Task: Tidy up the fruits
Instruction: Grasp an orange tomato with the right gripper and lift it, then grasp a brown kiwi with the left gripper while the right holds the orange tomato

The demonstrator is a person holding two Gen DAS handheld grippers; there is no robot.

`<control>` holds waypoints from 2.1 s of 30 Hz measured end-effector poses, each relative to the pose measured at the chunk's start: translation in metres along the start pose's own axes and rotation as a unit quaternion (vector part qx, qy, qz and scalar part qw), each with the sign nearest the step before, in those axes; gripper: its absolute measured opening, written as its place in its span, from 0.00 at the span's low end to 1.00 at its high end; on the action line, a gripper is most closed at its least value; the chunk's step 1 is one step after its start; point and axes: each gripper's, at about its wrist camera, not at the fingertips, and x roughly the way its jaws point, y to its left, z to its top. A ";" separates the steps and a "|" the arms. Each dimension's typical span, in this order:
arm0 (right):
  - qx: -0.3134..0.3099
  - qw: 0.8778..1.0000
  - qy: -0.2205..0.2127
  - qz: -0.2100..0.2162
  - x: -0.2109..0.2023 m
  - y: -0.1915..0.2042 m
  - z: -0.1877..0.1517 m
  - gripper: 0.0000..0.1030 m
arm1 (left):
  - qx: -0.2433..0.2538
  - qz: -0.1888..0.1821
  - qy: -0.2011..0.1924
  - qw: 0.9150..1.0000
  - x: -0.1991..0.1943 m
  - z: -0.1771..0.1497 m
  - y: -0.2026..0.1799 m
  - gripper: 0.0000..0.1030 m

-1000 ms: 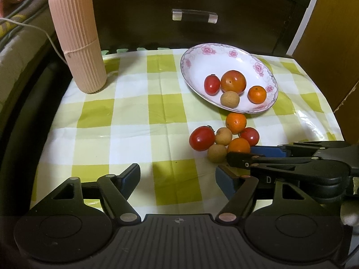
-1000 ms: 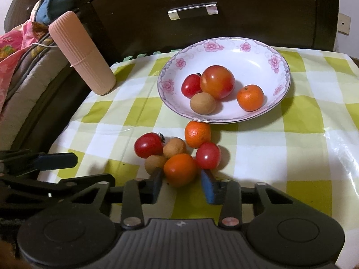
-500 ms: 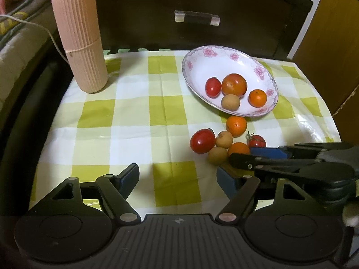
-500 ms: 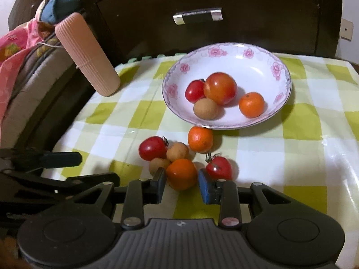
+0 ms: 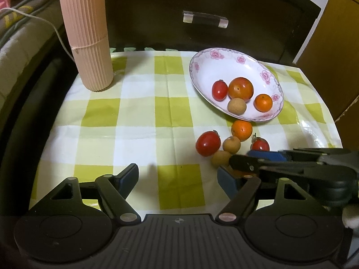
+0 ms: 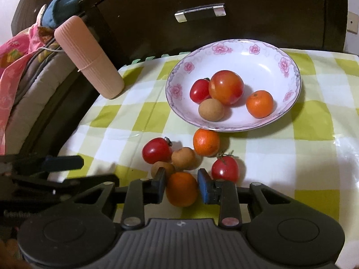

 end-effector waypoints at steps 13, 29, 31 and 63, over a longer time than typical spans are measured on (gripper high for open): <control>-0.015 0.999 0.024 -0.024 -0.043 -0.005 -0.026 0.22 | 0.043 -0.034 -0.018 0.998 0.019 -0.004 -0.030 0.78; -0.020 1.000 0.009 -0.021 -0.040 -0.007 -0.026 0.24 | 0.053 -0.039 -0.010 0.998 0.051 0.000 -0.045 0.64; -0.010 1.000 0.008 -0.019 -0.038 -0.011 -0.024 0.24 | 0.054 -0.036 -0.014 0.998 0.053 0.001 -0.046 0.62; -0.061 0.998 0.027 -0.015 -0.026 0.010 -0.033 0.41 | 0.072 -0.014 -0.003 0.997 0.038 -0.013 -0.042 0.32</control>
